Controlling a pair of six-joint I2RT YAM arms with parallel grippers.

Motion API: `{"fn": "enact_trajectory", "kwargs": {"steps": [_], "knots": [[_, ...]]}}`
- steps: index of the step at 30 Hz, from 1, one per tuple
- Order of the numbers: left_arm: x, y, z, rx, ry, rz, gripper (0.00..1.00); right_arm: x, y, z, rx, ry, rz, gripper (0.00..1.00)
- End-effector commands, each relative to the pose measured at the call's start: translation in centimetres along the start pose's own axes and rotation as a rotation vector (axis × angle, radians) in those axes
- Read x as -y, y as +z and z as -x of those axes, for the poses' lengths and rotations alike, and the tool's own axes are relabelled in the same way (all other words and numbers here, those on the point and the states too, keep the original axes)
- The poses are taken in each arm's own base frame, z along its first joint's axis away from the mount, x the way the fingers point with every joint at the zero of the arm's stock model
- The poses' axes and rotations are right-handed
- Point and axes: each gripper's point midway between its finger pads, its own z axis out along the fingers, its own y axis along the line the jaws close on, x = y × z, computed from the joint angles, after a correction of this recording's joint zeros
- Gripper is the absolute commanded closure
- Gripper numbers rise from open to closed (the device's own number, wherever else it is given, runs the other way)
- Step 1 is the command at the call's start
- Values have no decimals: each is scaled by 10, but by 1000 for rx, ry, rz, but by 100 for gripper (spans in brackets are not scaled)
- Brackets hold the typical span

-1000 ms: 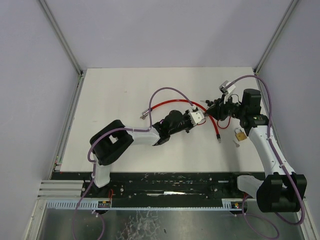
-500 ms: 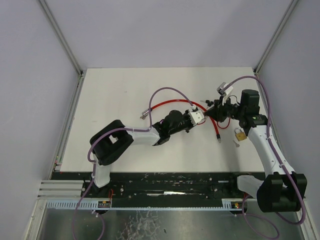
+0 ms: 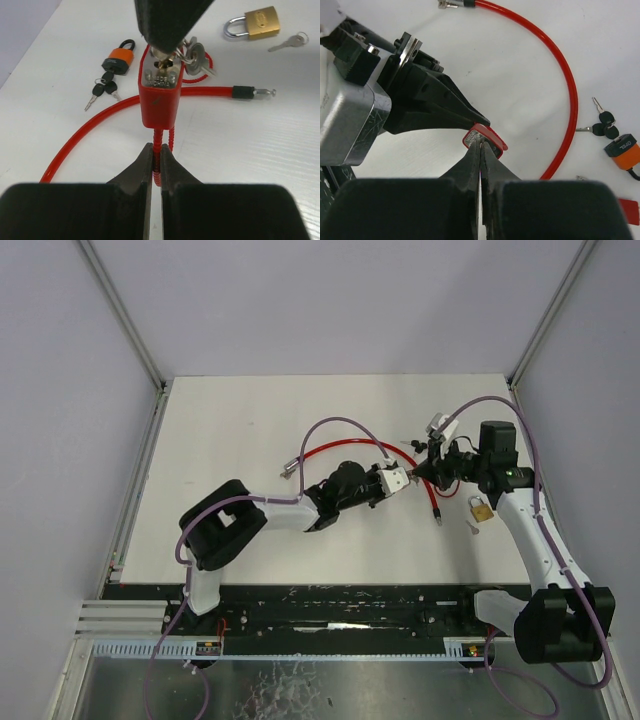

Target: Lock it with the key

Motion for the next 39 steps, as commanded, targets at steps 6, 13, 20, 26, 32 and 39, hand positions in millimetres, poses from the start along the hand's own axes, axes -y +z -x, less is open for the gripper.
{"fn": "enact_trajectory", "kwargs": {"steps": [6,13,20,26,32,39], "knots": [[15,-15,28,112,87,-194,100,-31,-10,-4,-34,-281,202,100],[23,-18,21,85,76,-288,100,-42,-11,-9,-26,-363,285,100],[22,-24,20,90,48,-342,100,-45,-17,-4,-6,-401,300,100],[30,-27,19,84,33,-413,100,-55,-23,-13,-10,-471,345,100],[36,-33,16,78,32,-476,100,-55,-23,-25,-44,-517,371,100],[42,-38,10,50,18,-551,100,-55,-30,-27,-74,-577,363,100]]}}
